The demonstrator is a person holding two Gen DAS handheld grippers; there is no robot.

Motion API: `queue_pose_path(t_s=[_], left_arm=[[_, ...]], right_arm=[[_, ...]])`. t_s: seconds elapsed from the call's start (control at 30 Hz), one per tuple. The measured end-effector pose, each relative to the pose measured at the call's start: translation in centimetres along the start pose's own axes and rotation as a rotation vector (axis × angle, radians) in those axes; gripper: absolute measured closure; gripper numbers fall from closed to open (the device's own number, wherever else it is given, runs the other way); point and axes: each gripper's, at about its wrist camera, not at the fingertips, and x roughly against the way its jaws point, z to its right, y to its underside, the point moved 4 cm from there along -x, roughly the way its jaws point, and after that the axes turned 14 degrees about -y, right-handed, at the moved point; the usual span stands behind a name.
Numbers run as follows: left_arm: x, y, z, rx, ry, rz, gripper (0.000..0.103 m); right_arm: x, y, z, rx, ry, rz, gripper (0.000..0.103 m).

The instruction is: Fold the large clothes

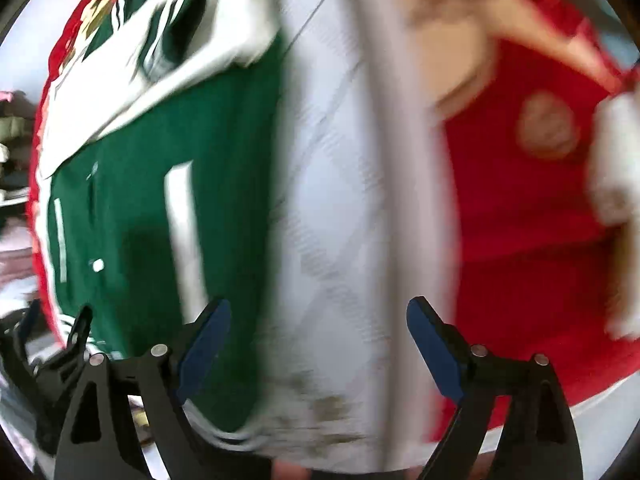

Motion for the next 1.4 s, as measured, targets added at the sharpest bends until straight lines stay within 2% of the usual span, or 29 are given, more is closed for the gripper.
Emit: queue_pose_path(t_s=[0.03,0.2,0.27,0.37,0.43,0.5,0.63,0.67,0.7,0.77,0.83,0.97,1.07,1.13,1.17,1.2,1.23,1.27,1.33,1.4], left_arm=[[1.2,0.1,1.2,-0.009,0.008,0.007,0.000],[7.0,1.8,10.1,-0.159,0.040,0.079,0.000],[8.1,2.7,13.5,-0.223,0.009,0.111,0.000],[7.1,4.3,17.3,-0.300,-0.068,0.111,0.000],[5.5,4.4,17.7,-0.284,-0.090,0.093,0.000],[4.6,3.5,16.8,-0.207,-0.057,0.050,0.000],[2.4,2.2,14.3,-0.109,-0.059,0.011,0.000],[1.6,1.7,13.1,-0.077,-0.050,-0.002,0.007],[0.9,1.4,12.1,-0.044,-0.021,-0.018,0.034],[0.4,1.0,10.9,0.009,0.049,-0.048,0.080],[0.4,0.4,9.7,0.030,0.106,-0.049,0.093],[1.1,-0.4,7.0,0.077,0.165,-0.024,0.094],[1.8,-0.5,5.6,0.101,0.197,-0.010,0.095],[2.0,-0.7,4.6,0.117,0.221,-0.005,0.095],[2.1,-0.6,4.3,0.126,0.231,-0.004,0.095],[2.1,-0.6,3.8,0.134,0.249,-0.003,0.095],[2.0,-0.6,3.1,0.138,0.261,-0.001,0.095],[1.8,-0.6,2.2,0.146,0.280,0.004,0.095],[2.0,-0.5,0.8,0.165,0.309,0.015,0.095],[2.0,-0.4,-1.5,0.187,0.349,0.027,0.096]], right_arm=[[-0.2,-0.4,-1.5,0.004,0.016,0.019,0.012],[6.3,-2.1,6.7,-0.049,0.090,0.086,0.012],[8.5,-1.6,9.7,-0.075,0.118,0.117,0.012],[8.1,-1.7,11.0,-0.108,0.117,0.118,0.012],[7.5,-2.0,11.4,-0.116,0.090,0.109,0.012],[6.8,-2.9,11.1,-0.099,0.066,0.104,0.012],[4.6,-5.9,8.0,-0.030,-0.078,0.123,0.012],[4.1,-6.8,7.3,-0.015,-0.121,0.129,0.012],[3.0,-8.0,6.1,0.001,-0.193,0.131,0.012],[1.1,-10.5,4.0,0.010,-0.329,0.144,0.012],[-1.3,-13.5,1.6,0.004,-0.487,0.155,0.012],[-6.1,-18.1,-1.9,-0.068,-0.706,0.119,0.012],[-8.7,-20.4,-4.2,-0.123,-0.825,0.104,0.012],[-9.2,-21.1,-5.8,-0.115,-0.827,0.109,0.013],[-9.4,-21.4,-7.1,-0.088,-0.788,0.111,0.021],[-9.8,-21.5,-8.0,-0.074,-0.746,0.107,0.058],[-10.4,-21.6,-9.0,-0.067,-0.694,0.097,0.074],[-10.1,-21.6,-9.7,-0.075,-0.645,0.102,0.076],[-8.5,-21.4,-10.6,-0.092,-0.613,0.120,0.086],[-5.7,-21.0,-12.3,-0.072,-0.570,0.145,0.089]])
